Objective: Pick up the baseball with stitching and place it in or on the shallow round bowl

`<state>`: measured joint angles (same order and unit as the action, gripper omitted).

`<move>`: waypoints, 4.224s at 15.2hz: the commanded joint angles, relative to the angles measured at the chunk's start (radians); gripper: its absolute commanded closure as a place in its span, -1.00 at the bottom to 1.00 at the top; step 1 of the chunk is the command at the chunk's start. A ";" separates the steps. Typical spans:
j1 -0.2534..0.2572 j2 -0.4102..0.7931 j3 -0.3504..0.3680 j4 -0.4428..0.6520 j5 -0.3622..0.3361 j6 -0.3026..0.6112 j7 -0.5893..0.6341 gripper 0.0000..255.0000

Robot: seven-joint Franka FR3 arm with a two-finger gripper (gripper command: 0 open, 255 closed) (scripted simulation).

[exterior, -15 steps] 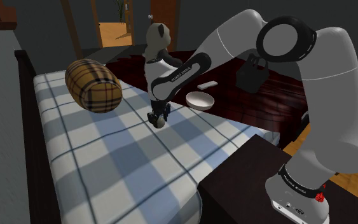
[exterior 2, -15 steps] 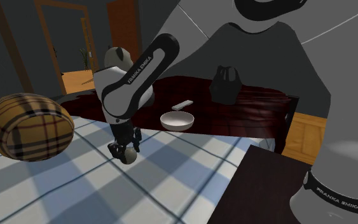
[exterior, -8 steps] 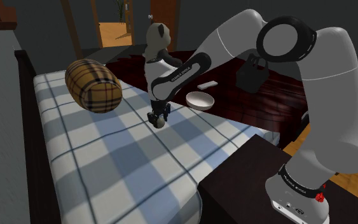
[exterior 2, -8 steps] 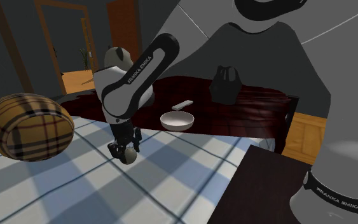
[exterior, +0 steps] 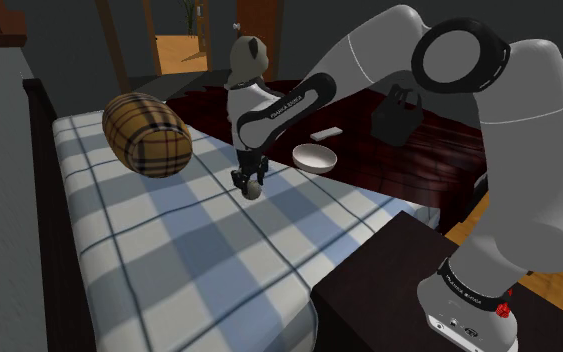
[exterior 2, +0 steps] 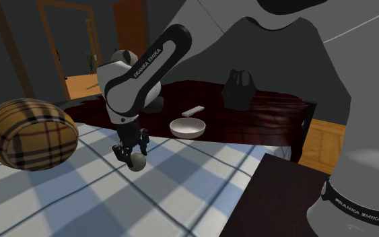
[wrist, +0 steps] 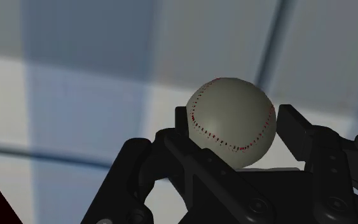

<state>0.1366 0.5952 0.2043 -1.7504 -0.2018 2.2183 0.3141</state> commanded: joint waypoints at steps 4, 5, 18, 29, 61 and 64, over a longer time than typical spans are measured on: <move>-0.006 -0.045 0.008 0.001 0.012 -0.046 -0.009 1.00; -0.006 -0.054 0.009 0.003 0.014 -0.055 -0.010 1.00; -0.015 -0.147 0.024 0.045 0.042 -0.188 -0.032 1.00; -0.170 -0.215 -0.036 -0.035 0.057 -0.159 -0.243 1.00; -0.402 -0.037 -0.153 0.046 0.053 -0.030 -0.575 1.00; -0.402 -0.037 -0.153 0.046 0.053 -0.030 -0.575 1.00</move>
<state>-0.2656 0.5576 0.0510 -1.7038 -0.1489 2.1865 -0.2607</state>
